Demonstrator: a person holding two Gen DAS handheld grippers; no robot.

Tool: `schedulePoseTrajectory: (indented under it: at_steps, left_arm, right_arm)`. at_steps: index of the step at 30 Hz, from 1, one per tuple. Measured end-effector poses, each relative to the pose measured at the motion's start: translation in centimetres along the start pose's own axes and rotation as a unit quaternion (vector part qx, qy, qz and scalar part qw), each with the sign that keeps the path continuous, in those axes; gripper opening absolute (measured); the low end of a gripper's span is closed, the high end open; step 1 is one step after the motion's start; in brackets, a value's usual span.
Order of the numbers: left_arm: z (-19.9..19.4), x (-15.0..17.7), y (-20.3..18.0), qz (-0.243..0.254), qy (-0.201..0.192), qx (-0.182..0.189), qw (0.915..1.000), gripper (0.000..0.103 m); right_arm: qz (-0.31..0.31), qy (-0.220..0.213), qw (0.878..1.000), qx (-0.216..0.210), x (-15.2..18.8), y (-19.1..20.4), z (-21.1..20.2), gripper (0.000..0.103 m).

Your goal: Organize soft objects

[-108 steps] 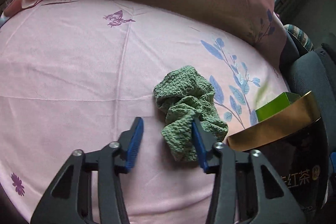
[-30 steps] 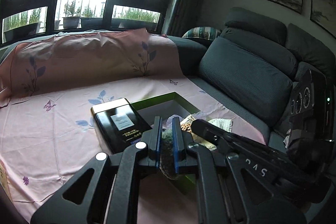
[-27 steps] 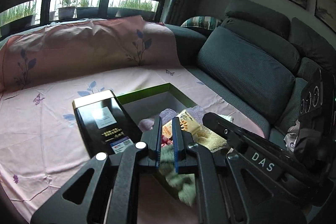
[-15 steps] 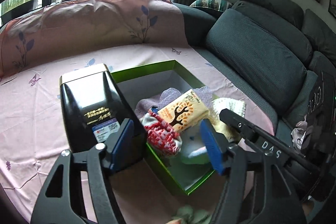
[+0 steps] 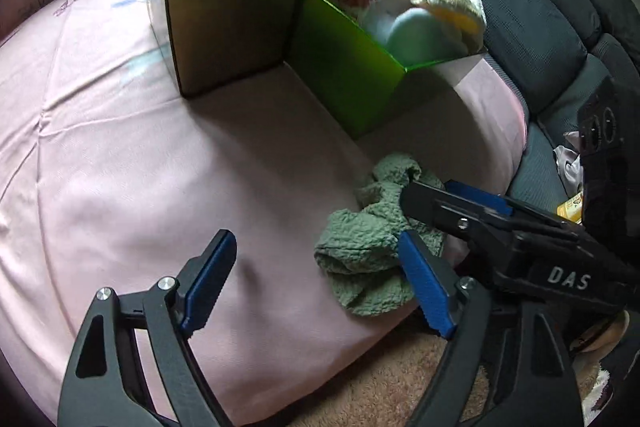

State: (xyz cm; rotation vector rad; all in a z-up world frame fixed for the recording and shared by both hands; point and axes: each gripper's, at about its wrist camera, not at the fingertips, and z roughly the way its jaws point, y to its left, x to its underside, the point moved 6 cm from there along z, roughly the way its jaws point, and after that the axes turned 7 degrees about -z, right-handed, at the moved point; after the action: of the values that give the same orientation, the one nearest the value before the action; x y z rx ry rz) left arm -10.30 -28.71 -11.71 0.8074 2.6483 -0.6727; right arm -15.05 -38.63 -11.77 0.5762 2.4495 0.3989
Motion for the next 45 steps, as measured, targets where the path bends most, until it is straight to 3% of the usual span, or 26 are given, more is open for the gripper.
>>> schedulePoseTrajectory:
  at_steps: [2, 4, 6, 7, 8, 11, 13, 17, 23, 27, 30, 32, 34, 36, 37, 38, 41, 45]
  left_arm:
    - [0.6, 0.5, -0.1, 0.000, 0.000, -0.007, 1.0000, 0.080]
    - [0.7, 0.6, -0.5, 0.019, -0.016, -0.026, 0.9994, 0.070]
    - [0.7, 0.7, -1.0, 0.023, -0.021, -0.019, 0.9993, 0.042]
    - [0.7, 0.7, -1.2, 0.020, -0.018, -0.006, 0.9996, 0.032]
    - [0.7, 0.5, -1.6, 0.016, -0.013, 0.009, 0.9997, 0.014]
    - [-0.5, -1.0, -3.1, 0.044, -0.049, -0.009, 0.9978, 0.013]
    - [-2.1, -2.5, -4.4, 0.071, -0.087, -0.016, 0.9936, 0.013]
    - [-5.8, -6.4, -7.0, 0.084, -0.137, 0.017, 0.9868, 0.013]
    - [-9.2, -12.7, -9.9, 0.103, -0.219, 0.007, 0.9702, 0.017]
    - [-8.2, -16.1, -9.7, 0.091, -0.224, 0.011, 0.9704, 0.017]
    - [-6.7, -16.6, -9.0, 0.079, -0.210, 0.005, 0.9744, 0.019]
    - [-5.6, -16.4, -8.5, 0.077, -0.200, -0.015, 0.9766, 0.020]
    - [-4.6, -16.1, -7.8, 0.069, -0.186, -0.019, 0.9799, 0.025]
    - [-4.0, -16.0, -6.9, 0.055, -0.176, -0.022, 0.9826, 0.036]
    - [-3.9, -16.0, -6.5, 0.050, -0.175, -0.027, 0.9829, 0.043]
    - [-3.8, -15.9, -6.2, 0.046, -0.178, -0.032, 0.9825, 0.057]
    - [-4.1, -15.8, -5.7, 0.044, -0.191, -0.034, 0.9800, 0.076]
    - [-4.6, -15.8, -5.6, 0.043, -0.198, -0.031, 0.9787, 0.077]
  right_arm:
    - [0.011, -0.017, 1.000, -0.004, 0.4, -0.3, 0.3, 0.074]
    - [0.004, -0.029, 0.999, -0.014, 0.4, 0.1, 0.1, 0.062]
    - [0.005, -0.021, 0.999, -0.023, 0.4, 0.3, 0.8, 0.031]
    - [0.003, -0.025, 0.999, -0.023, 0.4, 0.4, 0.9, 0.025]
    - [0.003, -0.028, 0.999, -0.031, 0.5, 0.5, 1.0, 0.016]
    - [0.007, -0.050, 0.996, -0.068, 0.0, 1.1, 0.1, 0.011]
    - [-0.004, -0.086, 0.994, -0.074, -1.2, 1.5, -2.0, 0.011]
    - [-0.023, -0.153, 0.985, -0.076, -4.9, 2.2, -6.3, 0.011]
    - [-0.013, -0.234, 0.971, -0.056, -11.5, 2.4, -10.5, 0.011]
    - [0.028, -0.262, 0.964, -0.021, -14.7, 1.0, -10.7, 0.011]
    - [0.046, -0.254, 0.966, -0.033, -15.4, -0.2, -9.5, 0.011]
    - [0.037, -0.248, 0.968, -0.018, -15.3, -0.2, -8.3, 0.011]
    - [0.050, -0.235, 0.971, 0.004, -15.1, -0.6, -7.1, 0.017]
    - [0.062, -0.217, 0.974, 0.024, -15.2, -0.9, -6.0, 0.046]
    - [0.062, -0.212, 0.975, 0.036, -15.2, -1.0, -5.8, 0.053]
    - [0.058, -0.214, 0.974, 0.045, -15.2, -1.0, -5.8, 0.063]
    - [0.044, -0.232, 0.970, 0.062, -15.0, -0.8, -6.6, 0.069]
    - [0.039, -0.249, 0.963, 0.091, -14.8, -0.6, -7.9, 0.075]
